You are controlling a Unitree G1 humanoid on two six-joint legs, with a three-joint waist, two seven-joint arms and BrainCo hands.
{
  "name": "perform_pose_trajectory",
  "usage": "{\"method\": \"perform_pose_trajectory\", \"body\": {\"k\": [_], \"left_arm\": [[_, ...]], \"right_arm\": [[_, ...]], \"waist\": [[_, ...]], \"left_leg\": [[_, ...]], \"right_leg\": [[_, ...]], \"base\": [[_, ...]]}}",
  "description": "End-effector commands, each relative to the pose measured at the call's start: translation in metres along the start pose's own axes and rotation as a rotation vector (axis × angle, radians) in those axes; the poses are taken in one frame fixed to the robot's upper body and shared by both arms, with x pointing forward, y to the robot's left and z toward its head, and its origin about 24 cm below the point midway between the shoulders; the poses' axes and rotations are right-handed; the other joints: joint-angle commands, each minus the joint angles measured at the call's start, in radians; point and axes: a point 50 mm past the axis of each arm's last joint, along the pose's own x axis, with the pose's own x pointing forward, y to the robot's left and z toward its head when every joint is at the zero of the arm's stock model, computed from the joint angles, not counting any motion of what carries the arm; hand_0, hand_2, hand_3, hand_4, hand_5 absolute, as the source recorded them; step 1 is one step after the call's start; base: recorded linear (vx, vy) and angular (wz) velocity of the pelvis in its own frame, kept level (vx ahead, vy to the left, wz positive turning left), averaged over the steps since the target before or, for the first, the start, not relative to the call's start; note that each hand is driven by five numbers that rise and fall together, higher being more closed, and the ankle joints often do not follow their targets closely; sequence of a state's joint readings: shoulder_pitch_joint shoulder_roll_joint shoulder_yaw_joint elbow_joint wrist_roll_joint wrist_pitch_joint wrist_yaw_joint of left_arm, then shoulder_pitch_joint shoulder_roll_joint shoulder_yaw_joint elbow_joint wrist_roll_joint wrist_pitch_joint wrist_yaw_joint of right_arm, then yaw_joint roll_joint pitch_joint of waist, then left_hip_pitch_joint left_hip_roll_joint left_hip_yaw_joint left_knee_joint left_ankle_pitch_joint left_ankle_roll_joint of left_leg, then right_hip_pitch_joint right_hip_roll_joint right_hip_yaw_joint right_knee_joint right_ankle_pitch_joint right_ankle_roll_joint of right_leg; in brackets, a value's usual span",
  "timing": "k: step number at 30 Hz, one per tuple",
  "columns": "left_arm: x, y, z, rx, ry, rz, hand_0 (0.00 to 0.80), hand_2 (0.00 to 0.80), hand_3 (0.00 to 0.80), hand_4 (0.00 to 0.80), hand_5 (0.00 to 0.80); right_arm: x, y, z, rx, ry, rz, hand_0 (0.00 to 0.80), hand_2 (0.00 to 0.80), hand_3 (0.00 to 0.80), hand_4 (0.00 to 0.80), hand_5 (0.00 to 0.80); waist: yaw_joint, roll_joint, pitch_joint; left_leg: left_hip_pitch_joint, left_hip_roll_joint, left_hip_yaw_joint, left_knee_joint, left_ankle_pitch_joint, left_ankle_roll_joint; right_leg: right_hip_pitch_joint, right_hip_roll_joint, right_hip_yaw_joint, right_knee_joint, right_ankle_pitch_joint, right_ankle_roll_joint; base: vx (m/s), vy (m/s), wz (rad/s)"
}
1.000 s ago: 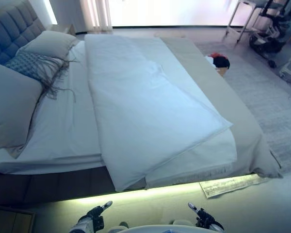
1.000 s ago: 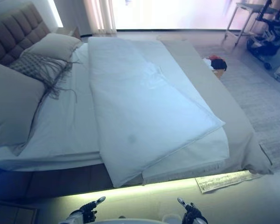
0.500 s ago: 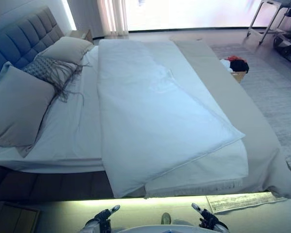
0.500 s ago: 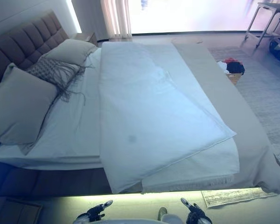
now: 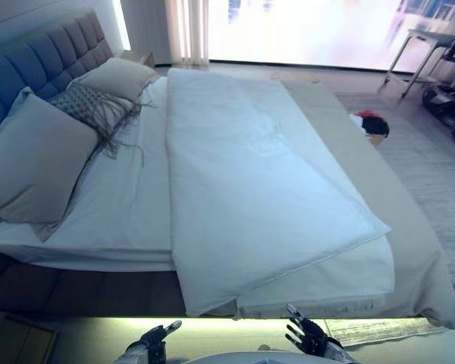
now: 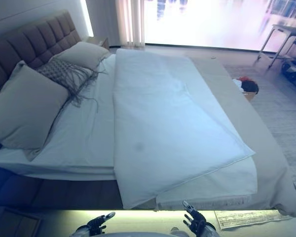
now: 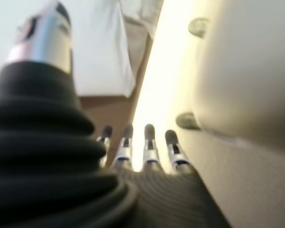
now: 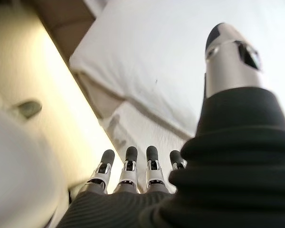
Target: Make the bed neatly
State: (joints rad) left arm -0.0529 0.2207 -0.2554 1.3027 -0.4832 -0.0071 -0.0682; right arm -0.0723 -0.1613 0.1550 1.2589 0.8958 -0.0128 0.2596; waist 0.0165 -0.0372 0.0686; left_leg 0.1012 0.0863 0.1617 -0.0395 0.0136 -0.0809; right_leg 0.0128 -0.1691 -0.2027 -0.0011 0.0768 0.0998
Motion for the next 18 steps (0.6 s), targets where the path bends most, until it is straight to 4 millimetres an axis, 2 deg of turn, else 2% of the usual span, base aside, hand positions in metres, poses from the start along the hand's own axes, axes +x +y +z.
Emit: {"method": "perform_pose_trajectory", "body": {"k": [1,4,7,11,14,18], "left_arm": [[0.004,-0.025,0.035,0.045,-0.076,-0.086,0.0,0.0,0.0,0.0,0.0],[0.003,-0.035,0.074,0.045,-0.184,-0.145,0.0,0.0,0.0,0.0,0.0],[-0.001,-0.05,0.1,0.074,-0.271,-0.227,0.0,0.0,0.0,0.0,0.0],[-0.012,-0.065,0.151,0.045,-0.415,-0.289,0.0,0.0,0.0,0.0,0.0],[-0.021,-0.074,0.176,0.053,-0.484,-0.307,0.0,0.0,0.0,0.0,0.0],[-0.032,-0.086,0.199,0.052,-0.557,-0.332,0.0,0.0,0.0,0.0,0.0]], "right_arm": [[0.013,0.051,0.07,0.078,-0.208,0.176,0.0,0.0,0.0,0.0,0.0],[0.014,0.082,0.11,0.123,-0.298,0.214,0.0,0.0,0.0,0.0,0.0],[0.01,0.099,0.14,0.101,-0.356,0.209,0.0,0.0,0.0,0.0,0.0],[-0.001,0.122,0.186,0.09,-0.438,0.187,0.0,0.0,0.0,0.0,0.0],[-0.009,0.132,0.208,0.088,-0.47,0.203,0.0,0.0,0.0,0.0,0.0],[-0.019,0.14,0.229,0.058,-0.503,0.202,0.0,0.0,0.0,0.0,0.0]], "waist": [[0.033,0.015,0.102],[0.039,0.013,0.172],[0.042,0.024,0.23],[0.047,0.02,0.309],[0.054,0.012,0.347],[0.054,0.017,0.383]], "left_leg": [[-0.111,0.043,-0.025,0.065,0.041,0.008],[-0.219,0.039,-0.041,0.121,0.037,0.007],[-0.3,0.027,-0.059,0.156,0.039,0.009],[-0.424,0.024,-0.062,0.204,0.044,0.006],[-0.482,0.014,-0.077,0.225,0.041,0.009],[-0.536,-0.006,-0.085,0.24,0.039,0.022]], "right_leg": [[-0.054,-0.028,0.007,0.022,0.034,0.024],[-0.132,-0.038,0.014,0.043,0.043,0.025],[-0.203,-0.045,0.019,0.067,0.05,0.022],[-0.315,-0.051,0.012,0.099,0.066,0.025],[-0.373,-0.047,0.008,0.114,0.074,0.025],[-0.443,-0.048,0.023,0.149,0.077,0.027]], "base": [[-0.279,0.003,0.07],[-0.32,-0.01,0.14],[-0.225,0.04,0.14],[-0.256,-0.033,0.08],[-0.152,-0.046,0.07],[-0.124,0.007,0.01]]}}
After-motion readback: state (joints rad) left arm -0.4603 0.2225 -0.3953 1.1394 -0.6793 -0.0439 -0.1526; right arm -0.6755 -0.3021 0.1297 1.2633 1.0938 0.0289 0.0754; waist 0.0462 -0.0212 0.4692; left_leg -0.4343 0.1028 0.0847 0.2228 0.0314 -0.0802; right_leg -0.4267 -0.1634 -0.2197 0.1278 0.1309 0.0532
